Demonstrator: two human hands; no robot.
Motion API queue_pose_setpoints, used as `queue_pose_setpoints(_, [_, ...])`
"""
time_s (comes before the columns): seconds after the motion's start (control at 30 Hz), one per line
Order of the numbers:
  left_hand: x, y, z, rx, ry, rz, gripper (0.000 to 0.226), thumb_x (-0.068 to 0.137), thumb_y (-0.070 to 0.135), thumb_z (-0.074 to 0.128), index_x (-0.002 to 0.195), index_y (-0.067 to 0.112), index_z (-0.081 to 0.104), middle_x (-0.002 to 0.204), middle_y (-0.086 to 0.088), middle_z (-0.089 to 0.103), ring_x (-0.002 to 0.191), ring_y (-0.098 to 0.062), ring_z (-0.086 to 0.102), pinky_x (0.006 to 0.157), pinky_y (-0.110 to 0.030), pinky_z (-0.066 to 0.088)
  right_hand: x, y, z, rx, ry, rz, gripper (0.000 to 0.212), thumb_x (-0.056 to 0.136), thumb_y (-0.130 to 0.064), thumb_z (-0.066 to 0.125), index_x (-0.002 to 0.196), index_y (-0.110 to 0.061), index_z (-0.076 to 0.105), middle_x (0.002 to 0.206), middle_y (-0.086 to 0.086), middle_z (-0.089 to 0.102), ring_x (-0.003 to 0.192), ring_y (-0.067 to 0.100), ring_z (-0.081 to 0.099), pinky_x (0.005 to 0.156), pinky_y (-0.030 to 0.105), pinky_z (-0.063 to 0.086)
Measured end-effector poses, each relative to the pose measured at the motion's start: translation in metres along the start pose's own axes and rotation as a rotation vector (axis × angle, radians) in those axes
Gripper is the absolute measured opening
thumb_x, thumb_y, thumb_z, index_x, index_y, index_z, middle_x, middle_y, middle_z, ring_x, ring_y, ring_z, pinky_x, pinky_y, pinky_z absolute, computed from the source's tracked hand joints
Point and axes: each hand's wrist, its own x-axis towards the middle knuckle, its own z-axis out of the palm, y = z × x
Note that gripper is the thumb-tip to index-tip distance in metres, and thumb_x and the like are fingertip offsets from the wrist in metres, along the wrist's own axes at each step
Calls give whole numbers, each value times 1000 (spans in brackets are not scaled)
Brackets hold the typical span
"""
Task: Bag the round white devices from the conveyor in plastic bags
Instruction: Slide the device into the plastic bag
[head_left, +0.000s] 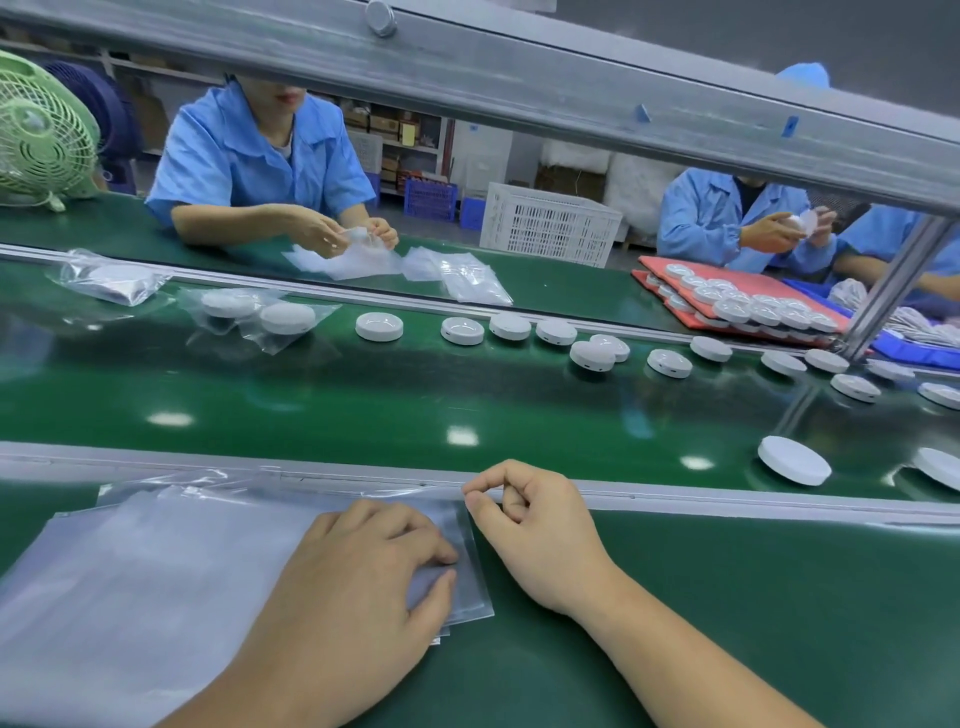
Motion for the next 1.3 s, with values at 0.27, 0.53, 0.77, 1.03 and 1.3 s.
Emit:
queue_pose_setpoints(0.27, [1, 0, 1, -3, 2, 1, 31, 86, 62, 41, 100, 51, 67, 99, 35, 55, 102, 3, 48, 89, -27, 40, 0, -1, -1, 27, -10, 10, 14, 93, -29, 66, 90, -42, 68, 47, -11, 28, 48, 10, 28, 53, 14, 35])
queue_pose_setpoints(0.53, [1, 0, 2, 9, 20, 8, 28, 84, 61, 44, 97, 51, 67, 98, 35, 56, 99, 3, 50, 86, -26, 40, -1, -3, -1, 22, -3, 0, 13, 93, -29, 67, 90, -41, 68, 47, -11, 28, 48, 10, 30, 54, 15, 36])
queue_pose_setpoints(0.77, [2, 1, 0, -9, -3, -4, 29, 84, 61, 44, 96, 50, 68, 98, 35, 56, 98, 2, 51, 87, -29, 44, -1, -3, -1, 13, 1, -1, 14, 93, -29, 66, 90, -43, 67, 46, -11, 29, 48, 9, 30, 54, 14, 36])
queue_pose_setpoints(1.03, [3, 4, -3, -55, 3, -28, 55, 92, 73, 9, 112, 53, 57, 98, 36, 53, 104, 6, 42, 91, -24, 34, -1, -3, -1, 14, -2, -6, 11, 92, -31, 66, 91, -42, 68, 47, -11, 30, 48, 10, 31, 54, 13, 36])
queue_pose_setpoints(1.3, [4, 3, -2, -40, 10, -1, 36, 84, 70, 37, 95, 59, 70, 74, 33, 49, 87, 5, 45, 80, -24, 40, 0, -1, -1, 6, -3, -17, 10, 92, -34, 65, 91, -43, 67, 46, -11, 30, 48, 10, 30, 55, 12, 37])
